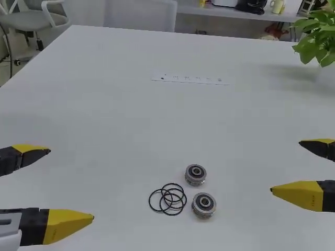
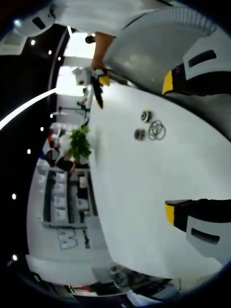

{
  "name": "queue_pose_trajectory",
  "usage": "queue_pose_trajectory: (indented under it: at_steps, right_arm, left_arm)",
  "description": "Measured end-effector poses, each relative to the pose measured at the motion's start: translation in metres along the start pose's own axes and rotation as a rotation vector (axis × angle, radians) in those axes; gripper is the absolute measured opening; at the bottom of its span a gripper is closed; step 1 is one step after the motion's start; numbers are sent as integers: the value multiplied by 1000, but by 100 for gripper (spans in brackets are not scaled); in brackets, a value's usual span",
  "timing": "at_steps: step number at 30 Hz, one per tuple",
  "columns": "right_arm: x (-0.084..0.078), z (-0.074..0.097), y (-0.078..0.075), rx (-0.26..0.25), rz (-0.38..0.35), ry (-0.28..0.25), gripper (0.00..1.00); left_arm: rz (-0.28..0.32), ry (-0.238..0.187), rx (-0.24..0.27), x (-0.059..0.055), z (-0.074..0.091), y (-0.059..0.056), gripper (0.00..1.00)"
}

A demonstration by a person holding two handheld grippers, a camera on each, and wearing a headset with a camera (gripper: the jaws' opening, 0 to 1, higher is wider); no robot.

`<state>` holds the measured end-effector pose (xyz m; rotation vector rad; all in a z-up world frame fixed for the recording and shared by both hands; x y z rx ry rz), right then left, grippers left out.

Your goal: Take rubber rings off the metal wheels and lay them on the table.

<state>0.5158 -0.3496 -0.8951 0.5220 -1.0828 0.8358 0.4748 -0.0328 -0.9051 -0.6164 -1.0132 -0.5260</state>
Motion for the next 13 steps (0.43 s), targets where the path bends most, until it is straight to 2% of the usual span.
queue_pose_trajectory:
  at_steps: [7, 13]
  right_arm:
    - [-25, 5, -6, -43, -59, 34, 99]
    - [-50, 4, -5, -45, -92, 105, 99]
  left_arm:
    - [10, -1, 5, -1, 0, 0, 90]
    - [17, 8, 4, -4, 0, -1, 90]
Point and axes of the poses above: the centre of the closed fingertips' face, and the gripper's own axes: z roughly backward along the fingers, y roughly to its left, x roughly out of its top, the point moved 2 cm from there along z, roughly backward along the fingers, and after that the axes turned 10 degrees about z, right-handed, at the moved point
